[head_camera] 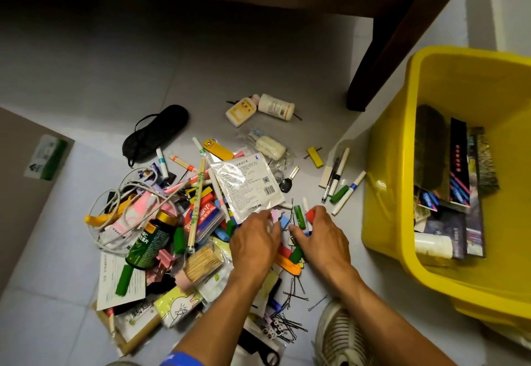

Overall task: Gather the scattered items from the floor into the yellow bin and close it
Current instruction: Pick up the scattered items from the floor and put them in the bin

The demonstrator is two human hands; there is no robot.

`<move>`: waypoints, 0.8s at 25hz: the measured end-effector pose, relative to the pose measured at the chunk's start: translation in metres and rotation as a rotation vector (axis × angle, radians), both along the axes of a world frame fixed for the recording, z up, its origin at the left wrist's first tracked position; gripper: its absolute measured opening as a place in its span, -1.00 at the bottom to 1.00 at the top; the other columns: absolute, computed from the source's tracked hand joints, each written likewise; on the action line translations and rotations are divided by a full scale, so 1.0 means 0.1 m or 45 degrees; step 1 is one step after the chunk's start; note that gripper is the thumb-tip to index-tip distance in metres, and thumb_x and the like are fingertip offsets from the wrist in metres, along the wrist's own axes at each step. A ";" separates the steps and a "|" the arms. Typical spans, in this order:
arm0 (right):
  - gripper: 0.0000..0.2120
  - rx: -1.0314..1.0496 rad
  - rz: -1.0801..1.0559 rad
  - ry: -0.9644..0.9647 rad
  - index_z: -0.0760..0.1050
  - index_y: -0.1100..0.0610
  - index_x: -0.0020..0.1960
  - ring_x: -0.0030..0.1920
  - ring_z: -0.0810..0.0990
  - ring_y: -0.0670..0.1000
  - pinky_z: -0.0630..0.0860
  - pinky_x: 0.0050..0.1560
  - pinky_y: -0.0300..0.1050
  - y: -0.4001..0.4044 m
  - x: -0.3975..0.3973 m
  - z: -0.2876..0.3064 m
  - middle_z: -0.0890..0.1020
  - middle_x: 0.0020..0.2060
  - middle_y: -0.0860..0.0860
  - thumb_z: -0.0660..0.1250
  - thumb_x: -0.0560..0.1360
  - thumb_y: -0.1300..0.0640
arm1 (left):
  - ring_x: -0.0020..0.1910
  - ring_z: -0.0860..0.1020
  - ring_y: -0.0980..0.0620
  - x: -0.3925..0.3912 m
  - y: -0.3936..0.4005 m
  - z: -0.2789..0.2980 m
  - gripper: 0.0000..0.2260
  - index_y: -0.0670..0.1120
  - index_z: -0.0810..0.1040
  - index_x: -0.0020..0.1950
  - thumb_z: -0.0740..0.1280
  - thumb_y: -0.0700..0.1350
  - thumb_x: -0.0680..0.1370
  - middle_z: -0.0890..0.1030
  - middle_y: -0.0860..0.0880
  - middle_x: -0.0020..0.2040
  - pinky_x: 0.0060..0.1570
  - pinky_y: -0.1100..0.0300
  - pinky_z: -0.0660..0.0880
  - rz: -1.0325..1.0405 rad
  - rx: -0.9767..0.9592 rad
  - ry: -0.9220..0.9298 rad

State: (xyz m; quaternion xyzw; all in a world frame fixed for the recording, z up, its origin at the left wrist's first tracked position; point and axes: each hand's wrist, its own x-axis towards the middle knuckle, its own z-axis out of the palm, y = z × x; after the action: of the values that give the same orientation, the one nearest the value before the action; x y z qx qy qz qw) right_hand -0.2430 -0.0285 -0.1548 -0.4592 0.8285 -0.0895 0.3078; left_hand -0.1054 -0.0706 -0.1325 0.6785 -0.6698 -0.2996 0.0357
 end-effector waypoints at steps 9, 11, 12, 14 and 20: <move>-0.75 0.115 0.151 0.160 0.25 0.06 -0.02 -0.40 0.42 -0.04 0.21 -0.47 -0.16 -0.08 0.01 -0.05 0.48 -0.29 -0.05 0.18 0.52 -0.11 | 0.01 0.58 -0.09 0.12 -0.09 0.09 -0.67 -0.01 0.51 0.22 0.20 0.16 0.60 0.52 -0.02 0.15 -0.13 0.10 0.41 0.060 -0.021 -0.157; -0.78 0.096 0.213 0.251 0.26 0.07 0.02 -0.36 0.41 0.03 0.25 -0.42 -0.12 -0.02 0.03 -0.02 0.51 -0.19 0.01 0.19 0.53 -0.05 | 0.05 0.58 -0.11 0.06 -0.11 0.10 -0.69 -0.04 0.44 0.26 0.30 0.06 0.57 0.55 -0.04 0.16 -0.07 0.05 0.48 -0.021 0.003 -0.174; -0.78 0.082 0.207 0.249 0.25 0.07 0.06 -0.35 0.42 0.04 0.28 -0.38 -0.12 0.01 0.04 -0.01 0.52 -0.15 0.03 0.19 0.53 -0.03 | 0.07 0.58 -0.13 0.02 -0.10 0.10 -0.67 -0.05 0.39 0.28 0.33 0.01 0.56 0.56 -0.07 0.16 -0.06 0.03 0.50 -0.070 0.028 -0.189; -0.75 0.090 0.136 0.183 0.24 0.08 0.10 -0.31 0.45 0.05 0.32 -0.33 -0.12 0.04 0.02 0.01 0.55 -0.13 0.04 0.20 0.54 -0.03 | 0.07 0.60 -0.16 -0.05 -0.07 0.11 -0.64 -0.06 0.33 0.30 0.34 -0.07 0.56 0.60 -0.10 0.12 -0.05 0.02 0.50 -0.096 0.069 -0.187; -0.76 0.167 0.184 0.301 0.41 0.12 0.03 -0.29 0.39 0.01 0.30 -0.30 -0.14 0.21 -0.06 -0.02 0.57 -0.09 0.07 0.15 0.58 -0.06 | -0.14 0.57 -0.09 0.05 -0.08 0.05 -0.84 0.00 0.44 0.09 0.27 -0.03 0.53 0.60 -0.04 -0.13 -0.23 0.11 0.47 0.035 0.074 0.068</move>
State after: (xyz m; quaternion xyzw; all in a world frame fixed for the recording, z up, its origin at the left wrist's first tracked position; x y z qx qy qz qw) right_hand -0.2490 -0.0070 -0.1572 -0.5039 0.8278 0.0421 0.2430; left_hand -0.1004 -0.0787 -0.1271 0.6802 -0.6502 -0.3364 0.0381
